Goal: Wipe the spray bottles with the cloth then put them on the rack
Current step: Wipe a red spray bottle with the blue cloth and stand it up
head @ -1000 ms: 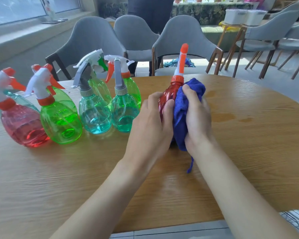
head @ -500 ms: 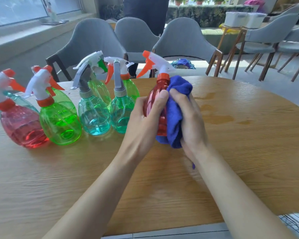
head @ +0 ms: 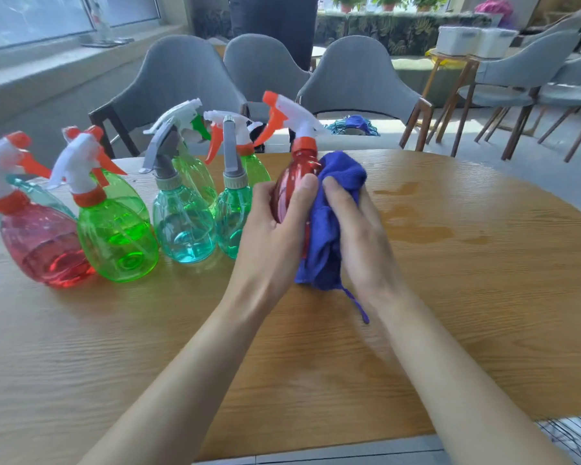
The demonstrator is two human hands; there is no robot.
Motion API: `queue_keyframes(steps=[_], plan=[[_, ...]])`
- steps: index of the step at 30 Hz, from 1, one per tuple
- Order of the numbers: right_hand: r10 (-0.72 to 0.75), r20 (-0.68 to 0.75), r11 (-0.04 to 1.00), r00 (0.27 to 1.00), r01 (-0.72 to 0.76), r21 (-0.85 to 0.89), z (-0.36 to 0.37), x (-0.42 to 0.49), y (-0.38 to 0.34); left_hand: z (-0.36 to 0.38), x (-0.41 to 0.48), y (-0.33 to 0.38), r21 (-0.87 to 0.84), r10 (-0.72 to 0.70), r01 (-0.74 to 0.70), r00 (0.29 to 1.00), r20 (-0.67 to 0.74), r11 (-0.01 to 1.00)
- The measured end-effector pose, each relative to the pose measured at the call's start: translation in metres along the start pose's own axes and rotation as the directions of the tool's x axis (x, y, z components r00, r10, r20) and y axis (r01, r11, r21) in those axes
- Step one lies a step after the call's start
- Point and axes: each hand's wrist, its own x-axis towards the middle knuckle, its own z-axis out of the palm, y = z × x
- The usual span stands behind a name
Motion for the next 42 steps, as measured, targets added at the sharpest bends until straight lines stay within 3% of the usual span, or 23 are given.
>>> queue_keyframes(steps=[3,5,11,17,23,28,33,42], plan=[[0.157,-0.013,0.951,0.987,-0.148,0.27,-0.01,0.008,-0.013,0.001,-0.003,0.006,0.042,-0.021,0.015,0.991,0.13,0.999],[0.223,0.027,0.906,0.975,-0.217,0.363,-0.018,0.01,-0.016,-0.003,0.002,0.004,0.019,-0.093,0.09,0.971,0.22,0.996],[0.3,0.013,0.845,0.954,-0.272,0.461,-0.025,0.012,-0.009,-0.007,0.005,0.004,-0.072,-0.232,0.279,0.896,0.378,0.958],[0.213,-0.003,0.895,0.977,-0.194,0.401,-0.014,0.009,-0.009,-0.002,0.003,0.0,0.016,-0.087,0.085,0.975,0.205,0.996],[0.218,-0.128,0.904,0.968,-0.151,0.399,-0.011,0.011,-0.002,0.001,-0.001,-0.001,0.088,-0.041,0.025,0.98,0.195,0.996],[0.216,-0.125,0.892,0.968,-0.143,0.429,-0.004,0.008,0.003,0.013,-0.006,0.0,-0.025,-0.04,0.042,0.998,0.048,0.999],[0.176,-0.027,0.91,0.984,-0.152,0.387,-0.003,0.002,0.008,0.016,-0.007,0.006,-0.113,-0.031,0.02,0.995,-0.098,0.993],[0.011,-0.066,0.984,0.998,0.0,0.176,0.004,-0.001,0.002,0.023,-0.009,0.012,-0.249,-0.095,0.049,0.98,-0.177,0.967]])
